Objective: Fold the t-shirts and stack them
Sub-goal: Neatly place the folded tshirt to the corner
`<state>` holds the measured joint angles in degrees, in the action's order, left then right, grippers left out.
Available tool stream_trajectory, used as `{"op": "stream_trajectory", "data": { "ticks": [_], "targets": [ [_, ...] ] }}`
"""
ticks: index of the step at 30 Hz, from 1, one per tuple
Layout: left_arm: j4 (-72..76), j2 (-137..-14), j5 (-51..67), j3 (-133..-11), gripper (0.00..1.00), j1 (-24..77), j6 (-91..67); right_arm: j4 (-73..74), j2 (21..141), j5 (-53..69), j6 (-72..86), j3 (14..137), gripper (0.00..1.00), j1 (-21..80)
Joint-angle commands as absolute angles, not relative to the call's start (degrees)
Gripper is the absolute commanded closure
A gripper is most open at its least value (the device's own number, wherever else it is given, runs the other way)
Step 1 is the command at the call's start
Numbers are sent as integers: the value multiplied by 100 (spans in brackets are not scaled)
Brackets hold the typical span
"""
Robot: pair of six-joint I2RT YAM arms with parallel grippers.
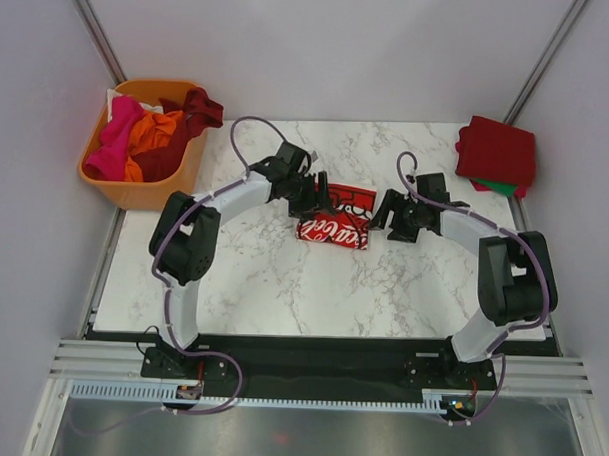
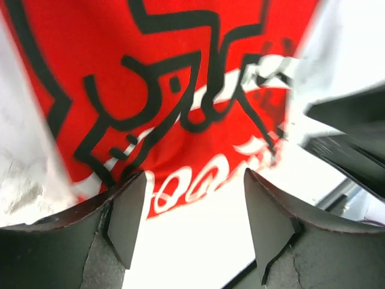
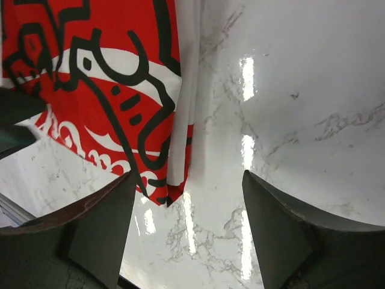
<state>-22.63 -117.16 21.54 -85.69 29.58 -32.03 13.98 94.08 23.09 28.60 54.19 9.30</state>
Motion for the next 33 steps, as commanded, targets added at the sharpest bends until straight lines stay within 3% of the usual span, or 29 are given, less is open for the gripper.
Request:
{"op": "stream_trajectory", "data": {
  "ticks": [1,7,16,17,22,25,26,28,30,31,33],
  "targets": [
    [-2846,-10979,2110,-8999,26,2865,-2997,1143,9746,2223,2830,5669,20,879],
    [-3321,-10012,1969,-8851,25,2857,-2874,45,10423,3066,3356,5757,18,861],
    [-3516,-8737,1863,-8228,25,2813,-2830,-817,11179,3050,4016,5634,21,922],
    [-3516,-8641,1863,-8174,25,2804,-2830,-878,11223,3050,4095,5608,29,940],
    [-4236,-8096,1331,-7701,25,2734,-2400,-1370,11425,3085,4368,5344,38,1019],
    [-4342,-7875,1205,-7401,25,2698,-2320,-1669,11549,3243,4552,5300,49,1055],
    [-4394,-7727,1161,-7331,25,2698,-2268,-1757,11566,3269,4570,5300,62,1063],
    [-4421,-7586,1003,-7067,25,2663,-2206,-1740,11584,3305,4527,5387,74,1055],
    [-4438,-7401,906,-6892,24,2619,-2110,-1365,11532,3270,4360,5597,95,1055],
    [-4438,-7339,801,-6717,24,2576,-2083,-1154,11523,3183,4107,5921,100,1046],
    [-4430,-7216,712,-6540,25,2523,-1987,-409,11453,3007,3842,6317,100,1002]
  ]
}}
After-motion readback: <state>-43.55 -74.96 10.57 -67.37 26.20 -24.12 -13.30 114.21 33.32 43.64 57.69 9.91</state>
